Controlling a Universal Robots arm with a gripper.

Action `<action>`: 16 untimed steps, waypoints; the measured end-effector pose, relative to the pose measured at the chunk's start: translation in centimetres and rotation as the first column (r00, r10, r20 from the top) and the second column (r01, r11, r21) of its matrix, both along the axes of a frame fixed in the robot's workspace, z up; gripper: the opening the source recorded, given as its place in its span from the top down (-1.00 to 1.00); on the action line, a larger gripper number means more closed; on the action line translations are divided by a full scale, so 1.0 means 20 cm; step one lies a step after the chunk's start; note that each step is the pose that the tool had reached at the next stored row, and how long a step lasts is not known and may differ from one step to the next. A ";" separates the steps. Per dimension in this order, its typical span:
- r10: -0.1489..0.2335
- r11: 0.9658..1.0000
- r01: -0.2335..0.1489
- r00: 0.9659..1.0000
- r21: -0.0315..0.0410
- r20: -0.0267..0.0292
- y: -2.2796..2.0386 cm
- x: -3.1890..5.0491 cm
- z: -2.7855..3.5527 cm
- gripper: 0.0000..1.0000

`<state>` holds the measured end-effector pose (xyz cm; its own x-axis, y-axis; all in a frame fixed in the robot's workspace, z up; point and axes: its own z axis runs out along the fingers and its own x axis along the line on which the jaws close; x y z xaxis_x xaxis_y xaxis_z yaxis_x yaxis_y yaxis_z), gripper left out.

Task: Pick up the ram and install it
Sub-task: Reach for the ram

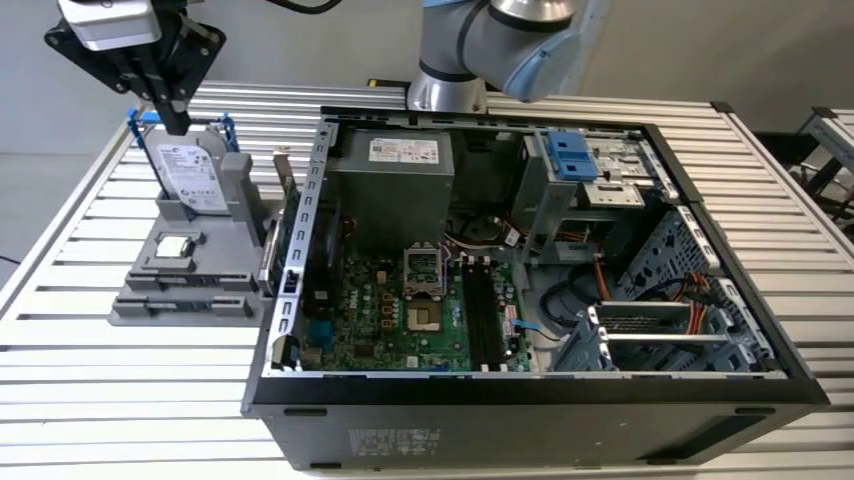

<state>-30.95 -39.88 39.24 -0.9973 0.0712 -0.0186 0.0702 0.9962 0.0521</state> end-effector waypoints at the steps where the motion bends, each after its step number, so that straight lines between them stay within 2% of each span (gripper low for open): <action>1: 0.000 1.000 0.000 1.000 0.000 0.000 0.000 -0.012 0.000 1.00; 10: 0.005 1.000 -0.005 1.000 0.000 0.000 0.000 -0.112 0.000 1.00; 16: 0.033 0.999 -0.033 0.999 0.000 0.000 0.000 -0.154 0.000 1.00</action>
<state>-34.03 -39.88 39.24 -0.9991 0.0378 -0.0186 0.0368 0.9980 0.0520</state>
